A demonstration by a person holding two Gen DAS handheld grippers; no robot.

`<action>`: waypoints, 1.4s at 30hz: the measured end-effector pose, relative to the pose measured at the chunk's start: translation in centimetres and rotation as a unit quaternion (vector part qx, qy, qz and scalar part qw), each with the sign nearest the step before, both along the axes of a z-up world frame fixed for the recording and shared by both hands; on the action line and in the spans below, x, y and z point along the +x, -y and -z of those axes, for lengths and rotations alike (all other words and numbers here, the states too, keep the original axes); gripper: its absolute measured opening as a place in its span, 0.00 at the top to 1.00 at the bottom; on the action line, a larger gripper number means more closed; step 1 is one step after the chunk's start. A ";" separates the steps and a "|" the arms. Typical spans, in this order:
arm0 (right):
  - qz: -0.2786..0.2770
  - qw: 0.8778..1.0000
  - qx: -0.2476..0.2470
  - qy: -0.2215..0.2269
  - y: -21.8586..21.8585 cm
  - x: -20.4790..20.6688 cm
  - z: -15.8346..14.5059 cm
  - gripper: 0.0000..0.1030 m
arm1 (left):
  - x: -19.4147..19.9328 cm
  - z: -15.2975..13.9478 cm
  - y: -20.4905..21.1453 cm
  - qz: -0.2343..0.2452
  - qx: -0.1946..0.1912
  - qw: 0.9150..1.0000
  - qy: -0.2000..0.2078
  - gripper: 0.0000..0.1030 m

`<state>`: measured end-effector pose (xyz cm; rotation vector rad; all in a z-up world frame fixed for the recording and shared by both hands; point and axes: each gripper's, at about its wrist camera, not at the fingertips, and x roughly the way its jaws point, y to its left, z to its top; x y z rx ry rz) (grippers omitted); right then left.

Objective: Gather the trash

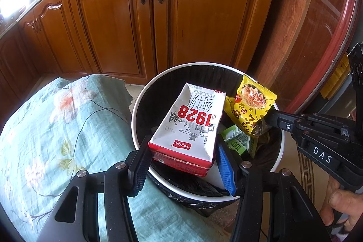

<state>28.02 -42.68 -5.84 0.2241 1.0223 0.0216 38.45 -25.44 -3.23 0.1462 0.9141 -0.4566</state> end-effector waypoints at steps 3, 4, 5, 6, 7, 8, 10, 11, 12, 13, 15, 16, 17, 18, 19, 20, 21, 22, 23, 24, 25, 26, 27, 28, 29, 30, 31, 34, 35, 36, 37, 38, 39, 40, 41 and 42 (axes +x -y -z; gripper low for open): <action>0.000 1.000 -0.003 -0.005 -0.1 0.2 0.1 1.00 | 0.2 0.1 0.1 0.000 0.001 1.000 -0.004 0.49; 0.000 1.000 -0.004 -0.007 -0.1 0.3 0.1 1.00 | 0.2 0.1 0.1 -0.001 0.001 1.000 -0.004 0.49; 0.000 1.000 -0.005 -0.008 -0.1 0.4 0.1 1.00 | 0.3 0.0 0.1 -0.001 0.001 1.000 -0.006 0.49; 0.000 1.000 -0.006 -0.009 -0.2 0.5 0.2 1.00 | 0.3 0.0 0.2 -0.001 0.000 1.000 -0.007 0.49; 0.000 1.000 -0.007 -0.010 -0.2 0.5 0.2 1.00 | 0.4 0.1 0.2 -0.001 0.000 1.000 -0.008 0.49; 0.000 1.000 -0.006 -0.012 -0.2 0.6 0.3 1.00 | 0.4 0.1 0.3 0.000 0.000 1.000 -0.008 0.49; 0.000 1.000 -0.005 -0.013 -0.2 0.6 0.4 1.00 | 0.4 0.0 0.3 -0.001 0.001 1.000 -0.008 0.49; 0.000 1.000 -0.007 -0.013 -0.2 0.6 0.4 0.99 | 0.4 0.1 0.3 -0.001 0.001 1.000 -0.009 0.49; 0.000 1.000 -0.007 -0.012 -0.3 0.7 0.3 0.96 | 0.5 0.1 0.2 -0.003 0.002 1.000 -0.011 0.49; 0.004 1.000 -0.008 -0.010 -0.2 0.6 0.2 0.94 | 0.5 0.1 0.2 -0.005 0.002 1.000 -0.012 0.49; 0.007 1.000 -0.004 -0.006 0.0 0.5 0.1 0.91 | 0.5 -0.1 0.1 -0.006 -0.001 1.000 -0.014 0.48; 0.010 1.000 -0.001 -0.003 0.1 0.4 0.0 0.87 | 0.4 -0.1 0.0 -0.007 -0.001 1.000 -0.013 0.47; 0.010 1.000 0.000 0.001 0.2 0.2 -0.1 0.81 | 0.4 -0.3 -0.1 -0.007 0.001 1.000 -0.012 0.43; 0.012 1.000 0.001 0.005 0.2 0.1 -0.3 0.77 | 0.3 -0.3 -0.1 -0.007 0.001 1.000 -0.010 0.42; 0.013 1.000 0.004 0.009 0.3 -0.1 -0.4 0.69 | 0.1 -0.5 -0.1 -0.007 0.002 1.000 -0.006 0.42; 0.015 1.000 0.005 0.012 0.3 -0.2 -0.6 0.66 | 0.0 -0.6 -0.2 -0.007 0.004 1.000 -0.003 0.41; 0.017 1.000 0.007 0.014 0.3 -0.3 -0.7 0.66 | -0.2 -0.7 -0.2 -0.007 0.005 1.000 -0.002 0.38; 0.018 1.000 0.010 0.017 0.3 -0.4 -0.8 0.64 | -0.4 -0.8 -0.3 -0.008 0.006 1.000 0.000 0.38; 0.020 1.000 0.013 0.019 0.4 -0.6 -1.0 0.59 | -0.5 -0.9 -0.5 -0.009 0.005 1.000 0.001 0.37; 0.022 0.999 0.015 0.021 0.4 -0.7 -1.1 0.57 | -0.6 -1.0 -0.6 -0.010 0.004 1.000 0.002 0.35; 0.023 0.999 0.016 0.023 0.3 -0.9 -1.3 0.52 | -0.8 -1.1 -0.8 -0.012 0.004 1.000 0.002 0.34; 0.024 0.999 0.017 0.026 0.3 -1.1 -1.4 0.48 | -1.0 -1.1 -1.1 -0.016 0.002 1.000 0.001 0.34; 0.025 0.999 0.021 0.029 0.4 -1.2 -1.6 0.45 | -1.1 -1.2 -1.4 -0.017 -0.002 1.000 -0.001 0.33; 0.024 0.999 0.027 0.033 0.2 -1.5 -1.8 0.38 | -1.3 -1.3 -1.7 -0.019 -0.007 1.000 -0.004 0.33; 0.021 0.999 0.031 0.036 0.1 -1.7 -1.9 0.31 | -1.6 -1.3 -2.1 -0.021 -0.014 1.000 -0.007 0.32; 0.020 0.998 0.033 0.040 -0.2 -2.1 -2.1 0.28 | -1.9 -1.4 -2.5 -0.025 -0.019 0.999 -0.009 0.32; 0.019 0.998 0.033 0.044 -0.4 -2.4 -2.2 0.24 | -2.2 -1.5 -3.0 -0.029 -0.024 0.999 -0.010 0.32; 0.020 0.997 0.044 0.058 -1.0 -3.7 -2.6 0.19 | -3.5 -1.8 -5.1 -0.044 -0.045 0.998 -0.007 0.31; 0.022 0.997 0.046 0.062 -1.1 -4.0 -2.7 0.16 | -4.1 -1.9 -6.0 -0.050 -0.054 0.997 -0.006 0.31; 0.024 0.996 0.051 0.068 -1.4 -4.5 -2.9 0.15 | -4.6 -2.0 -6.8 -0.056 -0.061 0.997 -0.003 0.29; 0.025 0.995 0.059 0.074 -1.7 -5.1 -3.1 0.14 | -5.2 -2.1 -7.5 -0.064 -0.065 0.996 0.001 0.28; 0.028 0.994 0.067 0.079 -2.0 -5.6 -3.3 0.13 | -5.9 -2.2 -8.3 -0.073 -0.068 0.995 0.007 0.25; 0.032 0.993 0.073 0.085 -2.3 -6.2 -3.5 0.12 | -6.7 -2.4 -9.1 -0.081 -0.072 0.994 0.014 0.23; 0.035 0.992 0.079 0.090 -2.7 -6.6 -3.7 0.11 | -7.4 -2.5 -9.9 -0.088 -0.078 0.993 0.019 0.22; 0.037 0.991 0.085 0.097 -3.1 -7.1 -3.9 0.10 | -8.1 -2.7 -10.7 -0.095 -0.084 0.992 0.022 0.22; 0.039 0.990 0.089 0.104 -3.6 -7.7 -4.1 0.09 | -8.7 -2.8 -11.4 -0.100 -0.090 0.991 0.024 0.21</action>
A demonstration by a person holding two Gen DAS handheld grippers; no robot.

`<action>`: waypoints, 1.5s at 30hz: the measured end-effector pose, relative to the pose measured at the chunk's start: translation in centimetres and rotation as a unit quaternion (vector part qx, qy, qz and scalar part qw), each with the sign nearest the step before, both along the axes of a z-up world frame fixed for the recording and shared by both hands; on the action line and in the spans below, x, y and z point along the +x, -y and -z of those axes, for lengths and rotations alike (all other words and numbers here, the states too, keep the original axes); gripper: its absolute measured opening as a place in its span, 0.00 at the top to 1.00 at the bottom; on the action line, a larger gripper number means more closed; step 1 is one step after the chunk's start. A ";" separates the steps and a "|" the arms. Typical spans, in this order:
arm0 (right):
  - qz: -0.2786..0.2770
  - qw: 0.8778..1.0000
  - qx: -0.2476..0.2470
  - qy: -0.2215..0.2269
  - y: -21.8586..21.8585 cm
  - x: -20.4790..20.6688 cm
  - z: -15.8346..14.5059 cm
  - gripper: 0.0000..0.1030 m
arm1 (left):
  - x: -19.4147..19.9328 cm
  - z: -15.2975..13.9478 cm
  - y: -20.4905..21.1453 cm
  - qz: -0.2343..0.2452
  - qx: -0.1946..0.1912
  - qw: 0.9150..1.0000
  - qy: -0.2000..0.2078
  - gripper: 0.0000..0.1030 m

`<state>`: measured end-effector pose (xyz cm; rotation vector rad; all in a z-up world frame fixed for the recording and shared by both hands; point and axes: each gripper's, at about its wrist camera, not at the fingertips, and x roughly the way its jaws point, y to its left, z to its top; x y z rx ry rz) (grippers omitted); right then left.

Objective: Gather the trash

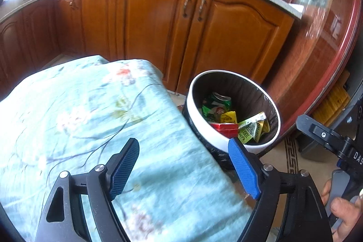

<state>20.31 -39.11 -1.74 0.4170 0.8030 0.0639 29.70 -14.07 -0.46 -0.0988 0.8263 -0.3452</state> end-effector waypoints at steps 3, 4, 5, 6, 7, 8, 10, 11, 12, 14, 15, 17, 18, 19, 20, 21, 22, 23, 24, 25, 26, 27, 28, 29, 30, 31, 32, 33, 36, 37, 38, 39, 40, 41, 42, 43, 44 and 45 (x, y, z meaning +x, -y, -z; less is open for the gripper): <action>0.001 1.000 0.009 0.015 -1.6 -1.6 -0.4 0.08 | -2.3 -0.2 -1.7 -0.012 -0.008 1.000 0.011 0.17; 0.001 1.000 0.011 0.019 -2.1 -2.0 -0.5 0.08 | -2.9 -0.3 -2.2 -0.017 -0.007 1.000 0.015 0.17; 0.003 1.000 0.012 0.022 -2.6 -2.6 -0.6 0.08 | -3.7 -0.3 -2.9 -0.024 -0.006 0.999 0.021 0.15; 0.004 1.000 0.012 0.025 -3.2 -3.1 -0.7 0.07 | -4.4 -0.4 -3.4 -0.031 -0.007 0.999 0.025 0.13; 0.005 1.000 0.012 0.026 -3.7 -3.4 -0.6 0.06 | -5.1 -0.3 -4.1 -0.039 -0.009 0.999 0.029 0.12; 0.005 1.000 0.011 0.028 -4.0 -3.7 -0.7 0.05 | -5.9 -0.3 -4.6 -0.047 -0.010 0.998 0.033 0.10; 0.005 0.999 0.005 0.034 -5.0 -4.5 -0.7 0.04 | -7.2 -0.1 -5.7 -0.060 -0.009 0.997 0.043 0.10; 0.006 0.999 0.002 0.039 -5.6 -4.9 -0.8 0.04 | -7.9 0.0 -6.3 -0.068 -0.006 0.996 0.049 0.10; 0.011 0.999 -0.005 0.046 -6.1 -5.4 -0.9 0.04 | -8.6 0.1 -6.7 -0.075 -0.004 0.996 0.053 0.10; 0.014 0.998 -0.019 0.063 -7.1 -6.2 -1.0 0.02 | -9.9 0.1 -7.7 -0.086 -0.008 0.994 0.062 0.10; 0.013 0.997 -0.025 0.071 -7.5 -6.5 -1.1 0.02 | -10.6 0.0 -8.1 -0.090 -0.010 0.994 0.066 0.09; 0.012 0.996 -0.039 0.084 -8.3 -7.1 -1.3 0.02 | -12.0 -0.3 -8.8 -0.096 -0.011 0.992 0.078 0.09; 0.010 0.995 -0.043 0.092 -8.7 -7.4 -1.5 0.01 | -12.6 -0.5 -9.3 -0.098 -0.010 0.992 0.085 0.08; 0.010 0.994 -0.046 0.099 -9.0 -7.7 -1.7 0.01 | -13.3 -0.7 -9.6 -0.101 -0.007 0.991 0.093 0.08; 0.012 0.993 -0.050 0.109 -9.3 -8.0 -2.0 0.01 | -14.1 -0.9 -9.7 -0.104 -0.003 0.989 0.102 0.06; 0.013 0.991 -0.052 0.119 -9.6 -8.3 -2.3 0.01 | -14.6 -1.1 -9.9 -0.107 -0.001 0.988 0.109 0.04; 0.011 0.990 -0.055 0.130 -9.9 -8.5 -2.7 0.01 | -15.0 -1.2 -10.0 -0.109 0.001 0.987 0.115 0.04; 0.011 0.988 -0.059 0.139 -10.2 -8.7 -3.1 0.00 | -15.7 -1.5 -10.1 -0.113 0.002 0.986 0.124 0.03; 0.010 0.986 -0.066 0.150 -10.5 -8.9 -3.6 0.00 | -15.7 -1.6 -10.4 -0.114 0.003 0.985 0.133 0.01; 0.007 0.984 -0.075 0.162 -10.8 -9.1 -4.2 0.00 | -16.1 -1.9 -10.6 -0.117 0.005 0.983 0.143 0.01; 0.007 0.981 -0.083 0.173 -11.1 -9.3 -4.8 0.00 | -16.6 -2.2 -10.6 -0.120 0.008 0.981 0.155 0.01; 0.010 0.978 -0.092 0.188 -11.3 -9.6 -5.4 0.00 | -17.1 -2.4 -10.7 -0.122 0.012 0.978 0.169 0.01; 0.014 0.973 -0.101 0.205 -11.6 -10.0 -5.8 0.00 | -17.6 -2.5 -10.7 -0.127 0.017 0.975 0.182 0.01; 0.017 0.969 -0.109 0.220 -11.9 -10.3 -6.1 0.00 | -18.1 -2.6 -10.7 -0.135 0.023 0.971 0.197 0.01; 0.018 0.966 -0.120 0.230 -12.2 -10.6 -6.1 0.00 | -18.4 -2.3 -10.7 -0.140 0.028 0.968 0.206 0.01; 0.020 0.964 -0.130 0.231 -12.5 -10.6 -5.8 0.00 | -18.8 -2.1 -10.8 -0.146 0.033 0.966 0.211 0.01; 0.020 0.964 -0.136 0.227 -12.7 -10.4 -5.3 0.00 | -19.1 -1.9 -10.8 -0.153 0.036 0.964 0.213 0.01; 0.015 0.966 -0.136 0.219 -12.9 -10.2 -4.6 0.00 | -19.5 -1.5 -10.7 -0.156 0.036 0.963 0.216 0.01; 0.008 0.972 -0.127 0.199 -13.2 -9.9 -2.5 0.00 | -20.5 -0.7 -10.6 -0.161 0.046 0.958 0.231 0.01; 0.006 0.973 -0.123 0.195 -13.3 -9.9 -2.0 0.00 | -20.8 -0.3 -10.5 -0.163 0.051 0.957 0.235 0.01; 0.005 0.974 -0.121 0.191 -13.4 -9.9 -1.6 0.00 | -21.0 -0.1 -10.4 -0.162 0.057 0.956 0.237 0.01; 0.003 0.975 -0.120 0.188 -13.5 -9.9 -1.3 0.00 | -21.0 0.1 -10.4 -0.162 0.061 0.956 0.237 0.01; 0.001 0.975 -0.120 0.186 -13.7 -9.8 -1.0 0.00 | -20.9 0.3 -10.3 -0.161 0.063 0.956 0.237 0.01; -0.002 0.975 -0.122 0.185 -13.8 -9.9 -0.9 0.00 | -20.8 0.5 -10.3 -0.161 0.065 0.956 0.235 0.01; -0.004 0.975 -0.124 0.185 -14.0 -9.9 -0.8 0.00 | -20.7 0.7 -10.3 -0.161 0.067 0.957 0.233 0.01; -0.005 0.974 -0.128 0.184 -14.2 -10.0 -0.8 0.00 | -20.4 0.8 -10.4 -0.161 0.068 0.958 0.230 0.01; -0.007 0.974 -0.133 0.183 -14.4 -10.0 -0.7 0.00 | -20.3 0.9 -10.3 -0.160 0.071 0.958 0.226 0.01; -0.009 0.974 -0.134 0.183 -14.5 -10.0 -0.7 0.00 | -20.2 0.9 -10.3 -0.161 0.076 0.958 0.225 0.01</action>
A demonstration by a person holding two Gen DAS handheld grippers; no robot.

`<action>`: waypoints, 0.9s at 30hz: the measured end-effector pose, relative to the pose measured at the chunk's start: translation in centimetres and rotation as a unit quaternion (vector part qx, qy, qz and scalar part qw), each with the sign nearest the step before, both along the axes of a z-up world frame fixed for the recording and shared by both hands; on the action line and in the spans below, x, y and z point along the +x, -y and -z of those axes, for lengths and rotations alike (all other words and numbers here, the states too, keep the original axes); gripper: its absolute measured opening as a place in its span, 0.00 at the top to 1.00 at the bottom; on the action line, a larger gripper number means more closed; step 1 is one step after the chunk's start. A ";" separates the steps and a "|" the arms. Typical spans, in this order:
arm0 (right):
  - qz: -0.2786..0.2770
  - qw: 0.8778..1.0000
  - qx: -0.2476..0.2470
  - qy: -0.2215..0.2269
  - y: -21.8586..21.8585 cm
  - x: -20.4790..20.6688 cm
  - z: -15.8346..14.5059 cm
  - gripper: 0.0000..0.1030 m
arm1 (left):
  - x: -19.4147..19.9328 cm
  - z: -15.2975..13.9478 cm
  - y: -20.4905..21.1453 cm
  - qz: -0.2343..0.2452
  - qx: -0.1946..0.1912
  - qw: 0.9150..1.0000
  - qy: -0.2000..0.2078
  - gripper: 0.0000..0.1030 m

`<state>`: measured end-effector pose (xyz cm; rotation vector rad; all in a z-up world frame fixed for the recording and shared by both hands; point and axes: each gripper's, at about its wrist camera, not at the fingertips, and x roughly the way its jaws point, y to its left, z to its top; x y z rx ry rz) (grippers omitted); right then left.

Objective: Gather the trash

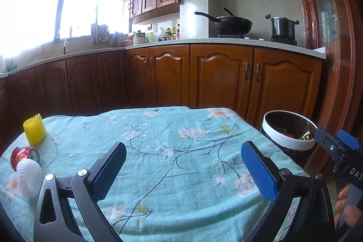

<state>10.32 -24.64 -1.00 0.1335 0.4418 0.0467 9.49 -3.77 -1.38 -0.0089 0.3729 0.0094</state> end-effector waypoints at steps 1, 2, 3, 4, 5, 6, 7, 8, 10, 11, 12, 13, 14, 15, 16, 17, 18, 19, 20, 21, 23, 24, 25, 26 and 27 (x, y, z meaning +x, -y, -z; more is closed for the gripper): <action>-0.001 1.000 -0.001 0.001 -0.1 0.0 0.0 0.00 | 0.1 -0.1 -0.1 0.000 0.002 1.000 -0.002 0.01; -0.002 1.000 -0.003 0.001 -0.1 0.0 0.0 0.00 | 0.2 -0.1 -0.1 0.000 0.004 1.000 -0.003 0.01; -0.002 1.000 -0.004 0.000 -0.2 0.0 0.0 0.00 | 0.4 -0.2 -0.2 -0.001 0.005 1.000 -0.005 0.01; -0.002 1.000 -0.005 0.000 -0.2 0.0 0.0 0.00 | 0.4 -0.2 -0.1 0.000 0.007 1.000 -0.006 0.01; -0.002 1.000 -0.005 -0.001 -0.2 0.0 0.1 0.00 | 0.4 -0.3 -0.3 0.000 0.008 1.000 -0.006 0.01; -0.003 1.000 -0.004 -0.002 -0.1 0.1 0.1 0.00 | 0.5 -0.3 -0.3 -0.001 0.010 1.000 -0.005 0.01; -0.002 1.000 -0.004 -0.003 -0.1 0.1 0.1 0.00 | 0.5 -0.4 -0.4 -0.002 0.010 1.000 -0.005 0.01; -0.001 1.000 -0.005 -0.004 -0.1 0.1 0.1 0.00 | 0.5 -0.4 -0.4 -0.002 0.010 1.000 -0.005 0.01; 0.000 1.000 -0.008 -0.002 -0.1 0.0 0.1 0.00 | 0.5 -0.4 -0.5 -0.001 0.011 1.000 -0.004 0.01; -0.001 1.000 -0.007 -0.002 -0.1 0.0 0.1 0.00 | 0.6 -0.4 -0.4 -0.001 0.012 1.000 -0.004 0.01; -0.001 1.000 -0.007 -0.002 -0.1 0.0 0.1 0.00 | 0.6 -0.4 -0.4 -0.001 0.014 1.000 -0.004 0.01; -0.002 1.000 -0.007 -0.002 -0.1 0.0 0.1 0.00 | 0.7 -0.3 -0.4 -0.001 0.015 1.000 -0.005 0.01; -0.003 1.000 -0.007 -0.001 -0.1 0.0 0.1 0.00 | 0.6 -0.3 -0.4 -0.001 0.016 1.000 -0.004 0.01; -0.004 1.000 -0.007 0.000 -0.1 0.0 0.0 0.00 | 0.6 -0.3 -0.4 -0.001 0.016 1.000 -0.004 0.01; -0.005 1.000 -0.008 0.000 -0.2 -0.1 0.0 0.00 | 0.6 -0.3 -0.5 -0.001 0.016 1.000 -0.003 0.01; -0.006 1.000 -0.009 0.001 -0.2 -0.1 -0.1 0.00 | 0.5 -0.3 -0.4 -0.001 0.017 1.000 -0.001 0.01; -0.007 1.000 -0.011 0.003 -0.3 -0.1 -0.2 0.00 | 0.5 -0.3 -0.5 -0.001 0.017 1.000 0.000 0.01; -0.008 1.000 -0.013 0.005 -0.4 -0.2 -0.2 0.00 | 0.5 -0.3 -0.6 0.000 0.017 1.000 0.001 0.01; -0.009 1.000 -0.015 0.006 -0.4 -0.2 -0.3 0.00 | 0.5 -0.3 -0.6 0.000 0.017 1.000 0.003 0.01; -0.010 1.000 -0.016 0.008 -0.5 -0.2 -0.3 0.00 | 0.5 -0.3 -0.7 0.000 0.017 1.000 0.004 0.01; -0.010 1.000 -0.016 0.007 -0.5 -0.2 -0.3 0.00 | 0.5 -0.2 -0.8 0.003 0.015 1.000 0.004 0.01; -0.011 1.000 -0.014 0.007 -0.5 -0.2 -0.3 0.00 | 0.5 -0.1 -0.9 0.003 0.015 1.000 0.004 0.01; -0.011 1.000 -0.013 0.006 -0.5 -0.1 -0.3 0.00 | 0.5 -0.1 -0.9 0.003 0.014 1.000 0.005 0.01; -0.011 1.000 -0.013 0.006 -0.5 -0.1 -0.3 0.00 | 0.4 -0.1 -1.0 0.005 0.014 1.000 0.006 0.01; -0.010 1.000 -0.013 0.006 -0.5 -0.1 -0.3 0.00 | 0.4 -0.1 -1.1 0.006 0.014 1.000 0.008 0.01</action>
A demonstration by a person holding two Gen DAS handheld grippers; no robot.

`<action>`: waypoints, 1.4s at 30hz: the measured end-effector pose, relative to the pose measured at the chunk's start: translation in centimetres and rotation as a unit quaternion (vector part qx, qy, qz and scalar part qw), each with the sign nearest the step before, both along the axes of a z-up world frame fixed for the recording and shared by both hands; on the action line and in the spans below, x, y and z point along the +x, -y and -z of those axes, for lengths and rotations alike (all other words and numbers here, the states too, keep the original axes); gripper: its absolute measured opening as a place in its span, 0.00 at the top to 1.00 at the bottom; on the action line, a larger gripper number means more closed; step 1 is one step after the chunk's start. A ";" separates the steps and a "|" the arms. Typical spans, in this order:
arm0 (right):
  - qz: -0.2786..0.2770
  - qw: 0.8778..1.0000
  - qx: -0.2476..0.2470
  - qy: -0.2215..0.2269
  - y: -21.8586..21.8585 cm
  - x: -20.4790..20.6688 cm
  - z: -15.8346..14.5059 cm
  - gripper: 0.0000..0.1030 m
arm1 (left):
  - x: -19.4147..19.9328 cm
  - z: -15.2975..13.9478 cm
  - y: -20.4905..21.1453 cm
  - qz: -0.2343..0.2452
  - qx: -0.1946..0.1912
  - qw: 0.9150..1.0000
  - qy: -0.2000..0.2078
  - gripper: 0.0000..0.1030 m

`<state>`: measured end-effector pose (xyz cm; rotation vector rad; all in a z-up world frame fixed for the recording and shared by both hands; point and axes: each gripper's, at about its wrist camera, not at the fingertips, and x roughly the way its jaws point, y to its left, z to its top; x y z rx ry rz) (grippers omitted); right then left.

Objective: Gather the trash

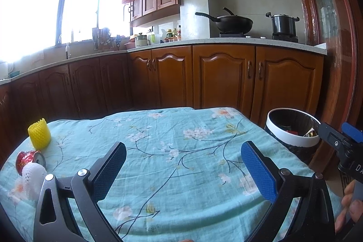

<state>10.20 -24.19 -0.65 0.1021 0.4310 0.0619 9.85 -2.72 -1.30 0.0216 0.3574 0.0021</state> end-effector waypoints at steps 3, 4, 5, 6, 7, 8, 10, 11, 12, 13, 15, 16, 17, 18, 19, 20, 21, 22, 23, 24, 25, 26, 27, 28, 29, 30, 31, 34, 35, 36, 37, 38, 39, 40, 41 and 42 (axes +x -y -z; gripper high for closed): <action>0.000 1.000 0.001 0.001 0.0 0.0 0.0 0.00 | -0.1 0.0 -0.1 0.003 -0.001 1.000 0.001 0.01; 0.000 1.000 0.000 0.001 0.0 0.0 0.0 0.00 | -0.1 0.0 -0.1 0.002 0.000 1.000 0.001 0.01; 0.000 1.000 0.000 0.000 0.0 0.0 0.0 0.00 | -0.1 0.0 -0.1 0.003 -0.001 1.000 0.001 0.01; -0.001 1.000 0.000 0.001 0.0 0.0 0.0 0.00 | -0.1 0.0 -0.1 0.003 -0.001 1.000 0.001 0.01; -0.001 1.000 0.000 0.001 0.0 0.0 0.0 0.00 | -0.1 0.1 -0.1 0.003 0.000 1.000 0.001 0.01; 0.000 1.000 0.000 0.000 0.0 0.0 0.0 0.00 | -0.1 0.1 -0.1 0.003 0.001 1.000 0.002 0.01; 0.000 1.000 0.001 -0.001 0.0 0.0 0.0 0.00 | -0.1 0.1 -0.2 0.005 -0.001 1.000 0.003 0.01; 0.000 1.000 0.001 -0.001 0.0 0.0 0.0 0.00 | -0.1 0.1 -0.2 0.005 -0.002 1.000 0.003 0.01; 0.001 1.000 0.001 -0.001 0.0 0.0 0.0 0.00 | -0.1 0.1 -0.2 0.005 -0.001 1.000 0.003 0.01; 0.002 1.000 0.001 -0.001 0.0 0.0 0.0 0.00 | -0.2 0.1 -0.2 0.005 0.000 1.000 0.003 0.01; 0.001 1.000 0.002 0.000 0.0 0.0 -0.1 0.00 | -0.2 0.1 -0.3 0.008 -0.001 1.000 0.002 0.01; 0.001 1.000 0.002 0.001 0.0 -0.1 -0.1 0.00 | -0.2 0.1 -0.3 0.007 0.000 1.000 0.002 0.01; 0.001 1.000 0.002 0.002 0.0 -0.1 -0.1 0.00 | -0.2 0.1 -0.3 0.007 0.000 1.000 0.002 0.01; 0.000 1.000 0.002 0.002 -0.1 -0.1 -0.2 0.00 | -0.2 0.1 -0.3 0.008 0.000 1.000 0.002 0.01; 0.000 1.000 0.001 0.002 -0.1 -0.1 -0.2 0.00 | -0.1 0.1 -0.3 0.010 -0.002 1.000 0.001 0.01; 0.000 1.000 0.000 0.002 -0.1 -0.1 -0.2 0.00 | -0.1 0.1 -0.3 0.010 -0.003 1.000 -0.001 0.01; 0.000 1.000 -0.001 0.002 -0.1 -0.1 -0.2 0.00 | -0.1 0.1 -0.3 0.010 -0.004 1.000 -0.002 0.01; -0.001 1.000 -0.001 0.003 -0.1 -0.1 -0.2 0.00 | -0.1 0.1 -0.3 0.010 -0.004 1.000 -0.002 0.01; 0.000 1.000 -0.001 0.002 -0.1 -0.1 -0.2 0.00 | -0.1 0.1 -0.3 0.010 -0.003 1.000 -0.002 0.01; 0.000 1.000 -0.001 0.002 -0.1 -0.1 -0.2 0.00 | -0.1 0.1 -0.2 0.009 -0.002 1.000 -0.001 0.01; 0.000 1.000 -0.001 0.002 -0.1 -0.1 -0.2 0.00 | -0.1 0.0 -0.2 0.009 -0.001 1.000 -0.001 0.01; 0.000 1.000 -0.001 0.003 -0.1 -0.1 -0.2 0.00 | -0.1 0.0 -0.1 0.010 -0.001 1.000 -0.002 0.01; 0.001 1.000 -0.001 0.004 -0.1 -0.1 -0.2 0.00 | -0.1 0.0 -0.1 0.010 -0.001 1.000 -0.002 0.01; 0.001 1.000 0.000 0.004 -0.1 -0.2 -0.3 0.00 | -0.1 0.0 -0.1 0.010 -0.002 1.000 -0.002 0.01; 0.001 1.000 -0.001 0.004 -0.1 -0.2 -0.3 0.00 | -0.1 0.0 -0.1 0.011 -0.002 1.000 -0.002 0.01; 0.001 1.000 -0.001 0.004 -0.1 -0.2 -0.3 0.00 | -0.1 0.0 -0.1 0.011 -0.004 1.000 -0.003 0.01; 0.001 1.000 -0.001 0.004 -0.1 -0.2 -0.3 0.00 | -0.1 0.1 -0.1 0.011 -0.004 1.000 -0.003 0.01; 0.002 1.000 -0.001 0.006 -0.2 -0.2 -0.4 0.00 | -0.2 0.1 0.0 0.011 -0.002 1.000 -0.002 0.01; 0.002 1.000 -0.001 0.006 -0.2 -0.3 -0.5 0.00 | -0.2 0.0 0.1 0.011 -0.002 1.000 -0.002 0.01; 0.002 1.000 -0.001 0.006 -0.2 -0.3 -0.5 0.00 | -0.2 0.0 0.1 0.011 -0.002 1.000 -0.002 0.01; 0.001 1.000 -0.002 0.005 -0.2 -0.2 -0.5 0.00 | -0.3 0.1 0.1 0.011 -0.002 1.000 -0.002 0.01; 0.001 1.000 -0.002 0.005 -0.2 -0.3 -0.5 0.00 | -0.3 0.1 0.2 0.011 -0.002 1.000 -0.001 0.01; 0.002 1.000 -0.002 0.006 -0.2 -0.3 -0.5 0.00 | -0.3 0.1 0.2 0.010 -0.001 1.000 -0.001 0.01; 0.002 1.000 -0.002 0.006 -0.2 -0.3 -0.5 0.00 | -0.3 0.1 0.2 0.010 -0.002 1.000 -0.001 0.01; 0.002 1.000 -0.002 0.006 -0.2 -0.3 -0.5 0.00 | -0.3 0.1 0.1 0.011 -0.003 1.000 -0.001 0.01; 0.002 1.000 -0.002 0.006 -0.2 -0.3 -0.6 0.00 | -0.3 0.1 0.1 0.012 -0.004 1.000 -0.001 0.01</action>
